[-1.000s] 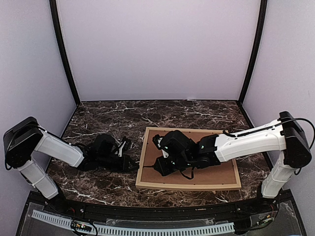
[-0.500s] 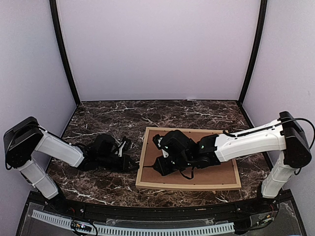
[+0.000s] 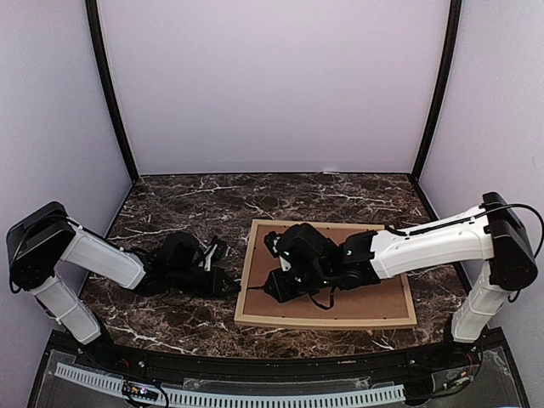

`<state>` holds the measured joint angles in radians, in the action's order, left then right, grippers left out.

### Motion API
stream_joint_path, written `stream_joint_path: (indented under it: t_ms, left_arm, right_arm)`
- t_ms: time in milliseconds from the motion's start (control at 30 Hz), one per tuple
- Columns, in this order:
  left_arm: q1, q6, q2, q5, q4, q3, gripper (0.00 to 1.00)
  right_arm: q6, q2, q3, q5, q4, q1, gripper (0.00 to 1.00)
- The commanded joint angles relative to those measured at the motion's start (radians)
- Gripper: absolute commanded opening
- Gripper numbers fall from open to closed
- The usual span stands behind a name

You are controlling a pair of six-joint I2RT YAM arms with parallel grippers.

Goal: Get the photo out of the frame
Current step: Release the fastener from the backboard.

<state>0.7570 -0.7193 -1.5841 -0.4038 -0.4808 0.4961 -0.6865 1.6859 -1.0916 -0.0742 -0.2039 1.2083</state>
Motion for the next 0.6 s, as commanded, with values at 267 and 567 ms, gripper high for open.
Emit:
stream_joint_path:
  t_ms: [267, 567]
  left_arm:
    - [0.031, -0.009, -0.049, -0.006, 0.018, -0.022, 0.03]
    - [0.033, -0.014, -0.049, -0.006, 0.006, -0.026, 0.03]
  right_arm:
    - [-0.029, 0.021, -0.118, 0.219, 0.245, 0.064, 0.00]
    - [-0.041, 0.020, -0.131, 0.235, 0.262, 0.069, 0.00]
